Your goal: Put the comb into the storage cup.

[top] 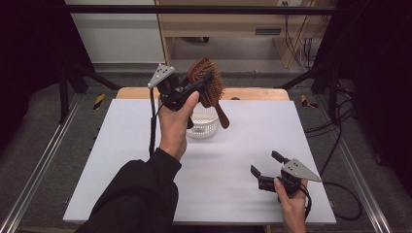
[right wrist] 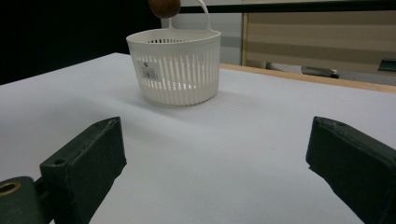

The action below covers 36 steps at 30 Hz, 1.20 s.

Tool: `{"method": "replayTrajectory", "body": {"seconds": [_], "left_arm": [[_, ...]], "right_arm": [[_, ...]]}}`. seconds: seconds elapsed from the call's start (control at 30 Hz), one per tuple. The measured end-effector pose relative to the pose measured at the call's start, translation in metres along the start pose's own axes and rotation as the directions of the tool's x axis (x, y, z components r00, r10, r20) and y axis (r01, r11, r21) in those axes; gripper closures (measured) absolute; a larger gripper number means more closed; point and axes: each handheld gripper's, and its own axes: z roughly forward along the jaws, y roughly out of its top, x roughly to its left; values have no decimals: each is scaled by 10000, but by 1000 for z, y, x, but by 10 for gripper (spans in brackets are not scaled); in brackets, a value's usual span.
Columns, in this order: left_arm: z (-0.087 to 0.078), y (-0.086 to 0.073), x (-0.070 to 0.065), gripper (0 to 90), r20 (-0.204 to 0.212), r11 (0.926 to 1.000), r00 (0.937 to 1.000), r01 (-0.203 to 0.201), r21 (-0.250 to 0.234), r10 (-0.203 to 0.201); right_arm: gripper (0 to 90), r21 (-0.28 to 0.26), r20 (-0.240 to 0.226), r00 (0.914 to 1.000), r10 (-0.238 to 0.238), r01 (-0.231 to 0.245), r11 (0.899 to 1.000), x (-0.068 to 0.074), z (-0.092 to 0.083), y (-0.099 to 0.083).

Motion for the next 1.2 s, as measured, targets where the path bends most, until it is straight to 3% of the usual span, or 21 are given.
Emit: {"method": "replayTrajectory", "body": {"seconds": [0.23, 0.47, 0.7, 1.2], "left_arm": [[9, 1, 9, 507, -307, 9991, 9993, 189, -378, -201], [14, 3, 18, 507, -720, 9972, 9974, -132, -735, 79], [16, 2, 32, 506, -1125, 9958, 9935, 93, -915, -196], [16, 1, 42, 506, -1397, 9940, 9896, 203, -1076, -353]], "right_arm": [[50, -170, 4, 10000, -94, 95, 9998, 4, 0, 1], [53, -319, 94, 10000, 27, -24, 9995, 2, -2, 2], [47, -421, 196, 9997, 132, -124, 9990, 0, -4, 2], [45, -400, 163, 9998, 124, -118, 9991, 1, -3, 1]]}}
